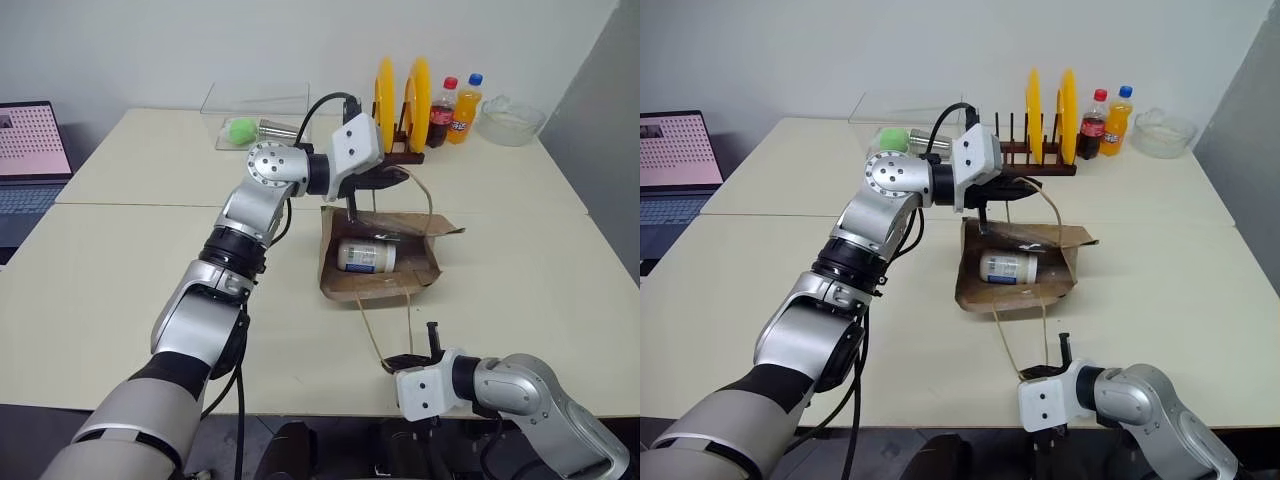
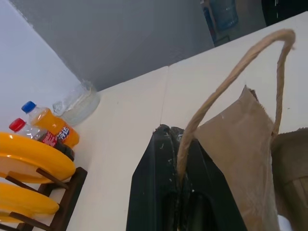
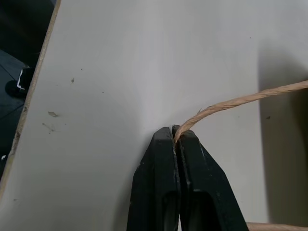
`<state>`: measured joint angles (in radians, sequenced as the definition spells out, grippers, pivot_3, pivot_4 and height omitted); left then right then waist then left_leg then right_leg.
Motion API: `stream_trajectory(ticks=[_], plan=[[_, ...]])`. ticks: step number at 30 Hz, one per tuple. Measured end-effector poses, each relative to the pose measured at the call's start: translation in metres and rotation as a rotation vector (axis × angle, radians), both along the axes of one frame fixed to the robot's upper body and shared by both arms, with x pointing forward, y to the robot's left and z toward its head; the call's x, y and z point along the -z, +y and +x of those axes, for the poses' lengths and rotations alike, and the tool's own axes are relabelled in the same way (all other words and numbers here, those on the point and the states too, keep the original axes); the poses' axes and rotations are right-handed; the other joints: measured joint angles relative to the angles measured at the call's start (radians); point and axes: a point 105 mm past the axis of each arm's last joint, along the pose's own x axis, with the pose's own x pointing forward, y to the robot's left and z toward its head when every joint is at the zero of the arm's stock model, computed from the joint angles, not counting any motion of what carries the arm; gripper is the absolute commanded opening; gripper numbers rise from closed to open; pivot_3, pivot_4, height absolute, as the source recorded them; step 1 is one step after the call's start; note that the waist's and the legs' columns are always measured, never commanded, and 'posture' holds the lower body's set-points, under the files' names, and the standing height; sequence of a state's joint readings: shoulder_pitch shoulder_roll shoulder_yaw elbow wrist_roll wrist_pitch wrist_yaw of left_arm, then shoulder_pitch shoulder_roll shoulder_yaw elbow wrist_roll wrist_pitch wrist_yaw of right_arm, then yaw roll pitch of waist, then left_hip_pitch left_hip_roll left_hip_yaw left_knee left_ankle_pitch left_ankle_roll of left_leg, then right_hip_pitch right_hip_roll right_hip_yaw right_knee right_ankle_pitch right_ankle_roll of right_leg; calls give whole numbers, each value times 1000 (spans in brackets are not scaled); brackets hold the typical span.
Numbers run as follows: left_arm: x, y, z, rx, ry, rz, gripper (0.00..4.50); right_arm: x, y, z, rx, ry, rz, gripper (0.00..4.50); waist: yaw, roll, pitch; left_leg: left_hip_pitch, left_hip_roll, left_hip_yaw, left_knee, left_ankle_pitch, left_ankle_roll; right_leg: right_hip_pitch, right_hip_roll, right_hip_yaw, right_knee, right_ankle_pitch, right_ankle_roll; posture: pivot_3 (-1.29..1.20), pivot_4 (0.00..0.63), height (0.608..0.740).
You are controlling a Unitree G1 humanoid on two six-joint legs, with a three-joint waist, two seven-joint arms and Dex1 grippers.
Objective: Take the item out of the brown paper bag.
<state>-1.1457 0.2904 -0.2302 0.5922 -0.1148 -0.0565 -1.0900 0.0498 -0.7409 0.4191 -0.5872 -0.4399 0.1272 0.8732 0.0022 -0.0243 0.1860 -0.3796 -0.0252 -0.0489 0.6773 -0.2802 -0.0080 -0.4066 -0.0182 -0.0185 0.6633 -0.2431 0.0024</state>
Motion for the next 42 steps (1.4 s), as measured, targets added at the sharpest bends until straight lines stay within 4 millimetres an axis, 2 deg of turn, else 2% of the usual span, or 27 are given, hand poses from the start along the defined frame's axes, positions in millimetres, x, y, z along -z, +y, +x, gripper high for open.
stream_trajectory(ticks=[1, 4, 9, 12, 14, 18, 24, 28, 33, 35, 42], plan=[[-1, -1, -2, 13, 1, -1, 0, -1, -1, 1, 6, -1, 8, 40, -1, 0, 0, 0, 0, 0, 0, 0, 0, 0, 0, 0, 0, 0, 0, 0, 150, 740], [0, -1, -12, 62, 17, -10, 0, -4, 2, 7, 37, 6, 52, 603, -2, 0, 0, 1, 0, 0, 0, 0, 0, 0, 0, 1, 1, 0, 0, 0, 150, 740], [0, 1, -23, 112, 35, -11, 0, -12, 16, 11, 101, 3, 101, 2291, -8, 0, 0, 2, 1, 0, 0, 0, 0, 0, 1, 1, 3, 0, 0, 0, 150, 740], [0, 3, -26, 119, 43, -16, 0, -19, 28, 9, 118, 69, 136, 2291, -10, 0, 0, 1, 1, -1, 0, 0, 0, -1, 2, 1, 3, 0, 0, 0, 150, 740], [0, 5, -26, 116, 48, -20, 0, -31, 33, 6, 99, 106, 167, 2291, -8, 1, 0, 0, 1, -1, 0, 0, 0, -1, 1, 1, 2, 0, 0, 0, 150, 740], [0, 8, -25, 106, 54, -22, 0, -60, 27, 3, 100, 135, 235, 2291, -5, 0, 0, -1, 0, -1, 1, 0, 0, -1, 0, 0, 1, 0, 0, 0, 150, 740], [2, 9, -25, 105, 60, -24, 0, -86, 16, -3, 112, 251, 337, 2291, -5, 1, 0, 0, 0, -1, 0, 0, 0, -1, 0, 0, 1, 0, 0, 0, 150, 740], [1, 9, -27, 114, 70, -42, 0, -121, 4, 4, 141, 305, 469, 2291, -5, 0, 0, 0, 0, -1, 0, 0, 0, -1, 0, 0, 2, 0, 0, 0, 150, 740], [0, 8, -28, 121, 93, -60, 0, -153, 18, 13, 113, 283, 578, 2291, -5, 1, 0, -1, 1, -2, 0, 0, 0, -3, 0, 0, 2, 0, -1, 0, 150, 740], [-1, 9, -28, 124, 107, -70, 0, -154, 22, 23, 144, 268, 584, 2291, -5, 1, 0, -2, 0, -1, 0, 0, 0, -3, 0, 0, 2, 0, -1, 0, 150, 740], [-7, 8, -31, 135, 120, -98, 0, -139, 33, 72, 331, 230, 525, 2291, -7, 1, 0, -4, 0, 0, 0, 0, 0, -6, 0, 1, 2, 3, -5, 0, 150, 740]])
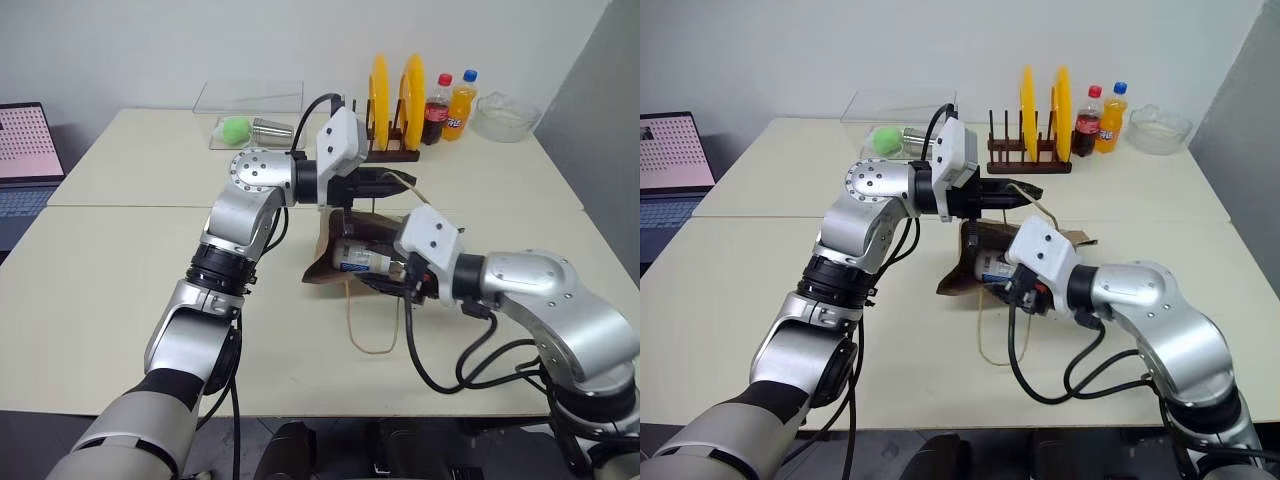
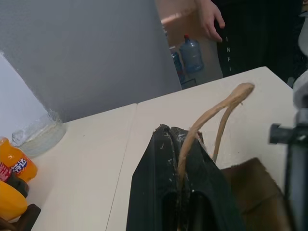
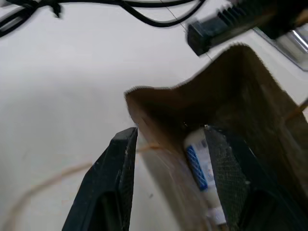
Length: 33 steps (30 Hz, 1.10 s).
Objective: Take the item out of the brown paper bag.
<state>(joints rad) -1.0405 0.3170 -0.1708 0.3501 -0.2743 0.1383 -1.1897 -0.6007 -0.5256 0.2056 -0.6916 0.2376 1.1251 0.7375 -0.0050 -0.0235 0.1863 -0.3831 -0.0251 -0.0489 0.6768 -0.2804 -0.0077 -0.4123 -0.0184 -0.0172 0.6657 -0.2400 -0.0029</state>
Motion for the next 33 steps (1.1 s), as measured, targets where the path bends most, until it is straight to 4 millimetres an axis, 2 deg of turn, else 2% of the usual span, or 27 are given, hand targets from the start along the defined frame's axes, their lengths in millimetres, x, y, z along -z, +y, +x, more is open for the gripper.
stream_trajectory(ticks=[3, 4, 7, 10, 11, 15, 23, 29, 33], plan=[[-1, 0, 0, 0, 3, -3, 0, 5, -2, 14, 39, -9, -59, 2291, 0, 0, 0, -1, 0, 0, 0, 0, 0, 0, 0, 0, 0, 0, 0, 0, 150, 740], [-1, 0, -1, 1, 2, -5, 0, 8, -3, 18, 47, -11, -78, 2476, 0, 0, 0, -1, 0, 0, 0, 0, 0, 0, 0, 0, 0, 0, 0, 0, 150, 740], [-2, -1, -2, 5, -1, -7, 0, 15, -4, 26, 58, -23, -131, 3195, 0, 0, 0, -1, 0, 0, 0, 0, 0, 0, 0, 0, 0, 0, 0, 0, 150, 740], [-4, -3, -4, 13, -14, -11, 0, 16, -5, 30, 61, -46, -170, 4336, 0, 0, 0, -1, 0, 0, 0, 0, 0, -1, 0, 0, 0, 0, 0, 0, 150, 740], [-4, -4, -4, 13, -15, -12, 0, 16, -6, 32, 67, -48, -178, 4470, 0, 0, 0, -1, 0, 0, 0, 0, 0, -1, 0, 0, 0, 0, 0, 0, 150, 740], [-4, -4, -4, 9, -12, -15, 0, 18, -7, 31, 63, -28, -180, 4470, 0, 0, 0, -1, 0, 0, 0, 0, 0, -1, 0, 0, 0, 0, 0, 0, 150, 740], [-6, -5, -3, 2, -14, -29, 0, 28, -7, 16, 28, 95, -188, 4470, 0, 0, 0, -1, 0, 0, 0, 0, 0, -1, 0, 0, 0, 0, 0, 0, 150, 740], [-8, -5, -5, 2, -14, -40, 0, 33, -5, 21, 185, 269, 78, 4470, 1, 0, 0, -1, 0, 0, 0, 0, 0, -1, 0, 0, 0, 0, 0, 0, 150, 740], [-7, -6, -8, 6, -5, -53, 0, 37, -6, 24, 284, 341, 170, 4470, 1, 0, 0, -1, 0, 0, 0, 0, 0, -1, 0, 1, 1, 0, -1, 0, 150, 740]])
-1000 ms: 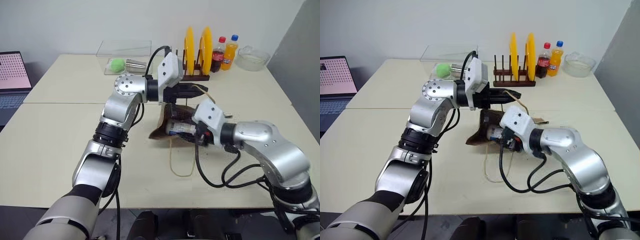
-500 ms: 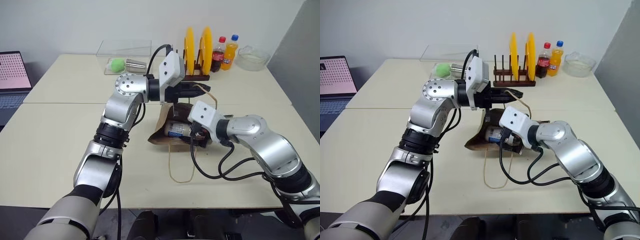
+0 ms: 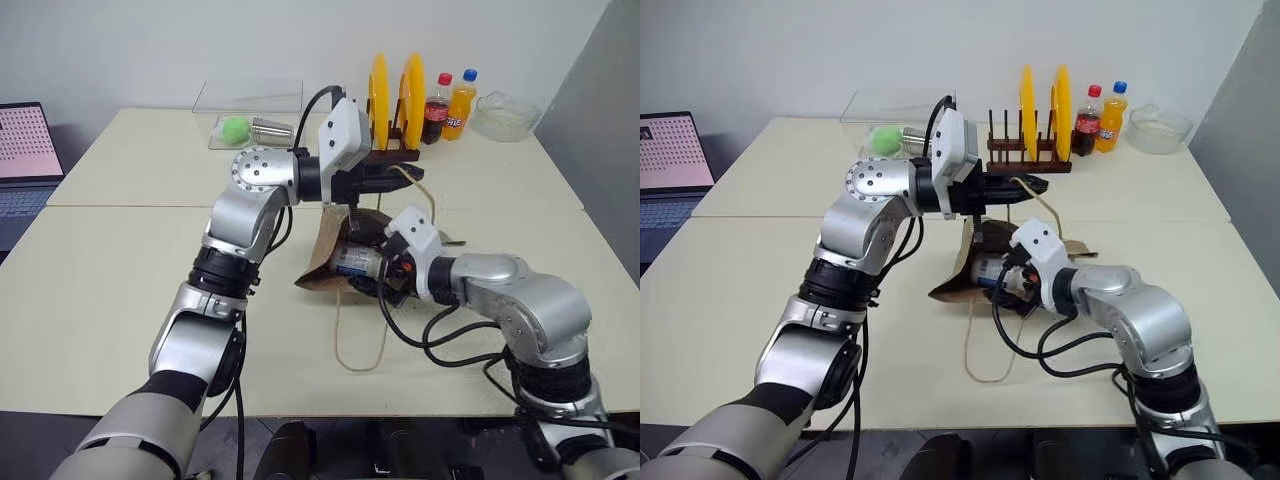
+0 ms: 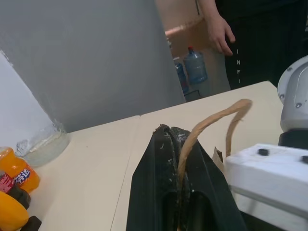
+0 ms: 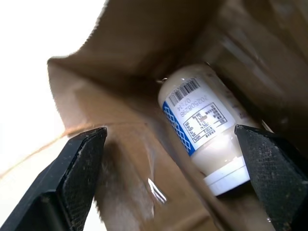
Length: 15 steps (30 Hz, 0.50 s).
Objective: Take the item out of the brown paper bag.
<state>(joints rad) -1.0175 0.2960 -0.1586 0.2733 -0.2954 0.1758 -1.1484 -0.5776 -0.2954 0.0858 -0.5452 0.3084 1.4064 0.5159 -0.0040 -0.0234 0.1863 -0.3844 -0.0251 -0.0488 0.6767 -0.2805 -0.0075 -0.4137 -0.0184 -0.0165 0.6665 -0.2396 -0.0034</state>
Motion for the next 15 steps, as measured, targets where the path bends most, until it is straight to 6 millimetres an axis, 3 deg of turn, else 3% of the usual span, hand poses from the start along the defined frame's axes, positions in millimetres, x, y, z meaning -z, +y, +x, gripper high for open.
stream_trajectory(ticks=[6, 10, 15], plan=[[0, -1, -4, 11, 7, -7, 0, 8, -3, 8, 108, 24, 11, 4470, -1, 0, 0, 0, 0, 0, 0, 0, 0, 0, 0, 0, 0, 0, 0, 0, 150, 740], [1, -1, -4, 12, 12, -8, 0, 13, -10, 13, 64, -102, -184, 4470, -2, 0, 0, 0, -1, 1, 0, 0, 0, 0, 0, 0, -1, -1, 1, 0, 150, 740], [2, -1, -5, 13, 12, -8, 0, 13, -3, 11, -147, -350, -466, 4470, -10, 0, 0, 0, 0, 1, 0, 0, 0, -1, 0, 0, -1, -3, 5, 0, 150, 740]])
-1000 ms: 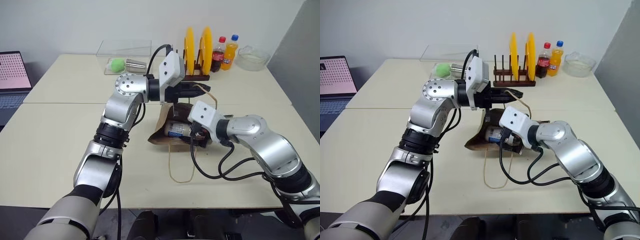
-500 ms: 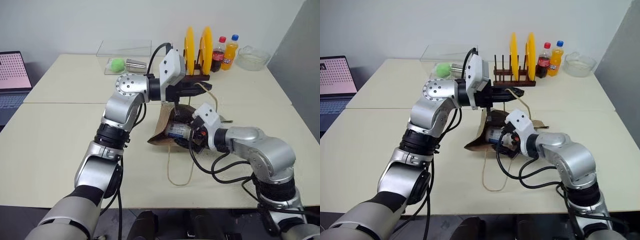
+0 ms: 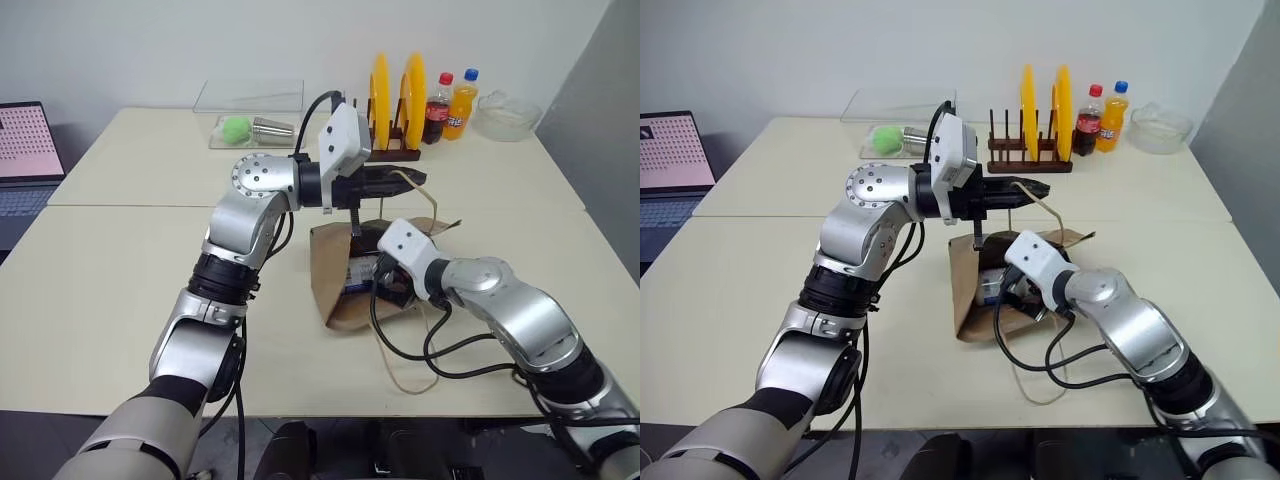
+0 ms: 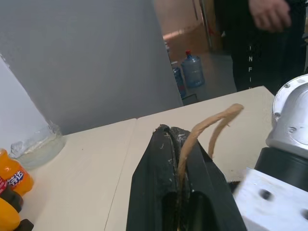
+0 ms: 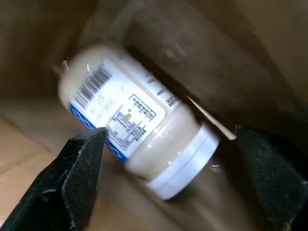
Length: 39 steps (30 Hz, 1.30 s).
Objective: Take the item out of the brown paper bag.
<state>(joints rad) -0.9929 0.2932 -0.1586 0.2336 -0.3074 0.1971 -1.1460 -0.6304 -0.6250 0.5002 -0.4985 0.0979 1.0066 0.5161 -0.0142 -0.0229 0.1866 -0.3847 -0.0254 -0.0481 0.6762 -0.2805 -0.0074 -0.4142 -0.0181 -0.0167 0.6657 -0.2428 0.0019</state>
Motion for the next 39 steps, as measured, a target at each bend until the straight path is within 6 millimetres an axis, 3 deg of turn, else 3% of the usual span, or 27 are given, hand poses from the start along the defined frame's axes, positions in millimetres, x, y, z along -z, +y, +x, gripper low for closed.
stream_trajectory(ticks=[7, 24, 29, 31, 35, 39], plan=[[0, 0, 0, 1, -2, 0, 0, 8, 12, -4, -156, -40, -117, 4470, -3, 0, 0, 0, 0, 0, 0, 0, 0, 0, 0, 0, 0, 0, 0, 0, 150, 740], [0, 3, 2, -8, -17, 1, 0, 19, 23, 13, -274, -29, -337, 4470, -3, 0, 0, 0, 0, 0, 0, 0, 0, 0, 0, 0, 0, 3, -4, 0, 150, 740], [0, 3, 2, -8, -20, 1, 0, 23, 23, 17, -287, -38, -371, 3358, -3, 0, 0, 0, 0, 0, 0, 0, 0, 0, 0, 0, 0, 3, -5, 0, 150, 740], [0, 4, 2, -12, -22, 4, 0, 22, 23, 19, -290, -55, -387, 3158, -3, 0, 0, 0, 0, 0, 0, 0, 0, 0, 0, 0, 0, 3, -5, 0, 150, 740], [6, 10, 10, -47, -30, 23, 0, 12, 18, 17, -292, -61, -375, 3094, -3, 0, 0, -1, 0, 0, 0, 0, 0, -1, 0, 0, 0, 3, -5, 0, 150, 740], [8, 14, 17, -75, -45, 40, 0, -13, 18, 11, -293, -93, -317, 3094, -2, 0, 0, -2, 0, 0, 0, 0, 0, -2, 0, 0, 0, 3, -5, 0, 150, 740]])
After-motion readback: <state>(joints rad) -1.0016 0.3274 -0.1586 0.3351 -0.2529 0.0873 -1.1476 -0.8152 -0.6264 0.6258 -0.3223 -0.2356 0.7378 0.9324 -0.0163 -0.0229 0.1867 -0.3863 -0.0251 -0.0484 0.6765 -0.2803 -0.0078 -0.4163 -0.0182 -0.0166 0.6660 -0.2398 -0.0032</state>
